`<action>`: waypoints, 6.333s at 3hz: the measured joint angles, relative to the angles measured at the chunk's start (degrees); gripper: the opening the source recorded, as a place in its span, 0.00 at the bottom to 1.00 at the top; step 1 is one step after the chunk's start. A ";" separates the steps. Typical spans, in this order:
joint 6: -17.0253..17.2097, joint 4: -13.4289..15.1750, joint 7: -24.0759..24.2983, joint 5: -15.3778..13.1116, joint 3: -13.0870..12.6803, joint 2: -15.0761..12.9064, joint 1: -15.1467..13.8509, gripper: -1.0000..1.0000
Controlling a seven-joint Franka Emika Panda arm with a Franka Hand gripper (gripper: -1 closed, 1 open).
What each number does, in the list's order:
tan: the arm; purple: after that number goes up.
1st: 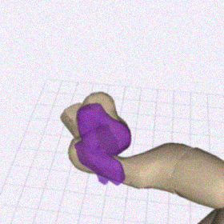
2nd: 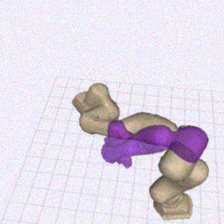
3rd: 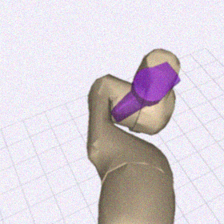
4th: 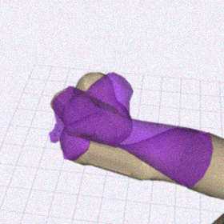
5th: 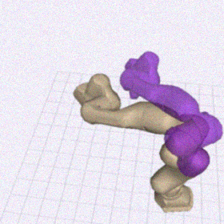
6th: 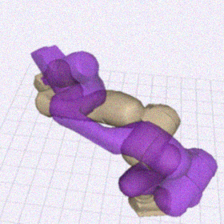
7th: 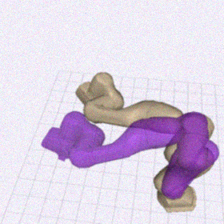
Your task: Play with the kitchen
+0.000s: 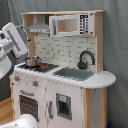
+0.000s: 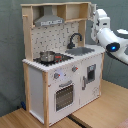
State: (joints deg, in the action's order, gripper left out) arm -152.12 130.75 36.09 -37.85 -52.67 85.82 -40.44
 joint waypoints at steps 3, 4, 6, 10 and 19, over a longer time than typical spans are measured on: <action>16.70 -1.92 6.07 0.00 5.48 -0.69 0.16 1.00; 21.34 -1.99 2.26 0.00 7.21 -1.46 0.16 1.00; 23.89 -1.61 -8.16 0.01 8.73 -6.62 0.05 1.00; 28.03 0.93 -19.78 0.41 10.88 -9.33 0.13 0.00; 10.73 -23.69 -27.08 0.37 -8.09 -25.32 -24.05 0.00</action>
State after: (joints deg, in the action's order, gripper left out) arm -141.39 107.06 9.01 -37.48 -60.76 60.50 -64.49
